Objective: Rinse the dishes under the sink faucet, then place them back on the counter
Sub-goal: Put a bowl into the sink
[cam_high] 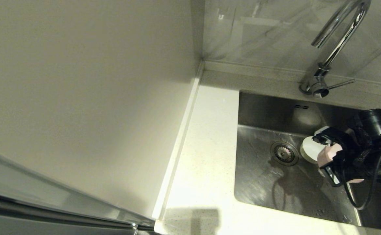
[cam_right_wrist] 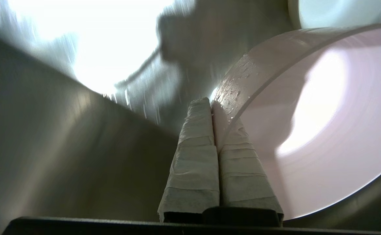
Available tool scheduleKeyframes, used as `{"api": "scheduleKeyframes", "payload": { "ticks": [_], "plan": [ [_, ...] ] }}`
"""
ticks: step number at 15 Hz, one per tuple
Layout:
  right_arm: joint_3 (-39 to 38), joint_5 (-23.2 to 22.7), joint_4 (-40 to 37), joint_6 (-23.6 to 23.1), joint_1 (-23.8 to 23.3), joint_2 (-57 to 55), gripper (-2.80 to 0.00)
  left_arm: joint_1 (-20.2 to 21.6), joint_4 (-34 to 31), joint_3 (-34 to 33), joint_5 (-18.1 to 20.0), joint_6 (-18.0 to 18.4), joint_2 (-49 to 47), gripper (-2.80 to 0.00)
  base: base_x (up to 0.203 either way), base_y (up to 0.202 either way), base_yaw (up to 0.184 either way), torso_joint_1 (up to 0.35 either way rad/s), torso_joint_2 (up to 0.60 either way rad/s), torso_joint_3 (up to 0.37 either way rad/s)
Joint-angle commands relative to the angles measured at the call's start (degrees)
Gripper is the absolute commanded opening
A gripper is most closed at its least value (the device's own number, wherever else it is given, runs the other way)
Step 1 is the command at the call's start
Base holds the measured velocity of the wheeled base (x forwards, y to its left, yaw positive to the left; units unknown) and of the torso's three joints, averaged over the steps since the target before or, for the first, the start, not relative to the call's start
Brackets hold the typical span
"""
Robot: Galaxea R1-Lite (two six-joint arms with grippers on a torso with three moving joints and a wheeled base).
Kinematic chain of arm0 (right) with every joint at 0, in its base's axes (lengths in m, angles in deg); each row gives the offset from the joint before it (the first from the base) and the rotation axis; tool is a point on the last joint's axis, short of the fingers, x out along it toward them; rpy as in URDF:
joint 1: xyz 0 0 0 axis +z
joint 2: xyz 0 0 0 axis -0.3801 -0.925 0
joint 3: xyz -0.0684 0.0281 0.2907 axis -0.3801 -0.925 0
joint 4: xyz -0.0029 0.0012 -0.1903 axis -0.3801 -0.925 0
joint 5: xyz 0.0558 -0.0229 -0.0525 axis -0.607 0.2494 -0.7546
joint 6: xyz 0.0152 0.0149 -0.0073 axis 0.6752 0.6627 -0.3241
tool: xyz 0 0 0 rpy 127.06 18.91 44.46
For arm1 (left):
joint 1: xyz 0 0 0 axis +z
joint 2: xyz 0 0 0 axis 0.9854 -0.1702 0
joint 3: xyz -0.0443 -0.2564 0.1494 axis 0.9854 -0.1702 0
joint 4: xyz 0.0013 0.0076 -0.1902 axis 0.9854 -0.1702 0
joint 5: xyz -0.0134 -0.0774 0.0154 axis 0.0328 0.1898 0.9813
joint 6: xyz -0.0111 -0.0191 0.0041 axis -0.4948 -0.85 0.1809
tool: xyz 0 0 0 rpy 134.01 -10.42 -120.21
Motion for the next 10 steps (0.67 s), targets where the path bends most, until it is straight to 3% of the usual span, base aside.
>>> {"api": "scheduleKeyframes", "payload": {
  "ticks": [1, 5, 10],
  "plan": [
    [0.24, 0.9, 3.64, 2.25, 4.19, -5.97, -2.8, 0.02, 0.02, 0.0, -0.11, -0.03, 0.18, -2.8, 0.0, 0.0, 0.0, 0.0, 0.0, 0.0],
    [5.45, 4.31, 5.16, 8.91, 11.97, -13.51, -2.8, 0.02, 0.02, 0.0, -0.03, -0.03, 0.18, -2.8, 0.0, 0.0, 0.0, 0.0, 0.0, 0.0],
    [10.56, 6.27, 5.2, 9.45, 16.1, -19.55, -2.8, -0.04, 0.02, 0.0, -0.07, -0.03, 0.18, -2.8, 0.0, 0.0, 0.0, 0.0, 0.0, 0.0]
  ]
}}
